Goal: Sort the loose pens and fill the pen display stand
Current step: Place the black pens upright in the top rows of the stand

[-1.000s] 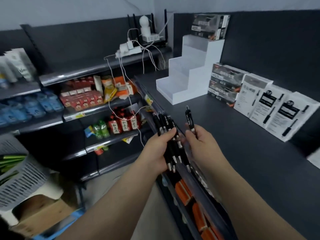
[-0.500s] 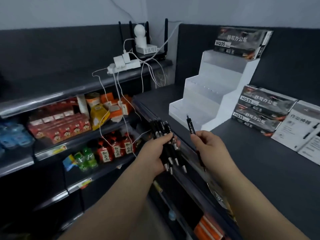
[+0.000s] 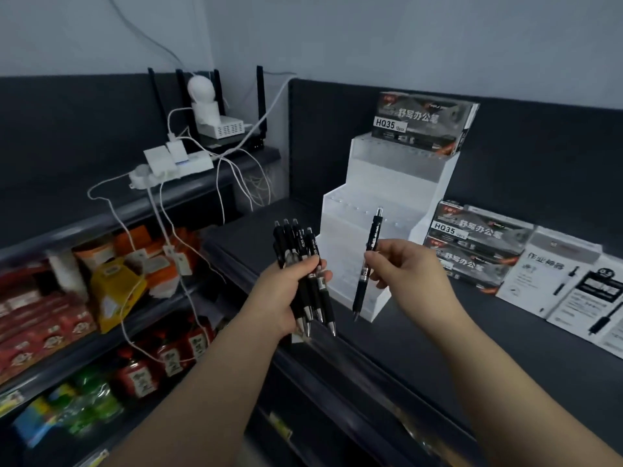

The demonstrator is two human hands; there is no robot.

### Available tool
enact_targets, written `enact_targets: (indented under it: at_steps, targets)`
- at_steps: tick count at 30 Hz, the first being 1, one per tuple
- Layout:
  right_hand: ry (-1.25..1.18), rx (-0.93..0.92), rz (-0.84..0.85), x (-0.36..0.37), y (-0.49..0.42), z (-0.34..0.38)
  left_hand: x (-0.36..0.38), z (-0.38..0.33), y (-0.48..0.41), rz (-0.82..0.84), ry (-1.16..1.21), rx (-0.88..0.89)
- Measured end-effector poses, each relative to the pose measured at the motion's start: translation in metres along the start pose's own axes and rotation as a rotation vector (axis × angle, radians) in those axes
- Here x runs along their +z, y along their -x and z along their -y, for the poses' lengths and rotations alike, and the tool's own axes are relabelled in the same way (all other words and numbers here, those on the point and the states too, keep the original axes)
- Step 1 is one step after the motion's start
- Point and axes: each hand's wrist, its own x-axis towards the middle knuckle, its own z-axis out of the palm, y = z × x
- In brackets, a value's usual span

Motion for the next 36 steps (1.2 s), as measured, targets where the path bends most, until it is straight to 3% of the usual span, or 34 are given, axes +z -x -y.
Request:
enact_targets:
  at_steps: [6, 23, 36]
  targets:
    - [0.07, -0.126, -0.162, -0.006, -0.057, 0.016, 0.005, -0.022, -0.026, -0.033, -0.02, 0.119]
    - [0.29, -0.135, -0.484, 0.044, -0.199, 0.027, -0.001, -0.088, -0.162, 0.181, -0.043, -0.014]
    - [0.683, 0.037, -0.429, 0.074, -0.22, 0.007, -0.009, -0.096, -0.212, 0.342, -0.116, -0.063]
